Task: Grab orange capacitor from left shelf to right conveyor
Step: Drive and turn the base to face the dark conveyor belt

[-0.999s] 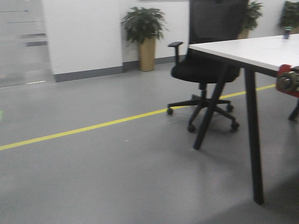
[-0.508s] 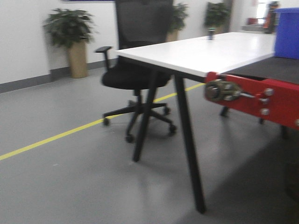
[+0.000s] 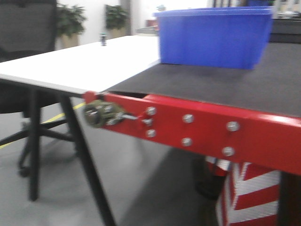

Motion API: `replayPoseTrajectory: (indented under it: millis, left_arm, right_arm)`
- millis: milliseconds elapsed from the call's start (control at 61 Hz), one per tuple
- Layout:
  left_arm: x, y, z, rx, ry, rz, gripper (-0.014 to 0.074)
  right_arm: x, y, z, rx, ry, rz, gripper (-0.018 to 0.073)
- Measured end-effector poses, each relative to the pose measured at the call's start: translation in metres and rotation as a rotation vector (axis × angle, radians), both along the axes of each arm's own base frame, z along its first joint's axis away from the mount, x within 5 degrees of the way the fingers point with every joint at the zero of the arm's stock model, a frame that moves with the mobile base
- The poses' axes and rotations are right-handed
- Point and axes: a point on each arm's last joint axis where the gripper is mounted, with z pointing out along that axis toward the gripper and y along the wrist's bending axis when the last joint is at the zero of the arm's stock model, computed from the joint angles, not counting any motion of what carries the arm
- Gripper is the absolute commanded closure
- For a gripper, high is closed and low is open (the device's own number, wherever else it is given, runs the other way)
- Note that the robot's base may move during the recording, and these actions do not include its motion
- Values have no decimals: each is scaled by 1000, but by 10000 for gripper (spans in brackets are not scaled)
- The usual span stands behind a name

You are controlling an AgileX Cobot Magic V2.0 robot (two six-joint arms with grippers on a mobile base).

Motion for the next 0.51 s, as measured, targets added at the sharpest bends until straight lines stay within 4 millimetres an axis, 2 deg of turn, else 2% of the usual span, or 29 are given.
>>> replayPoseTrajectory:
  millis: [508]
  left_arm:
    - [0, 0, 0, 0, 0, 6, 723]
  right_arm:
    - [0, 0, 0, 0, 0, 0, 492]
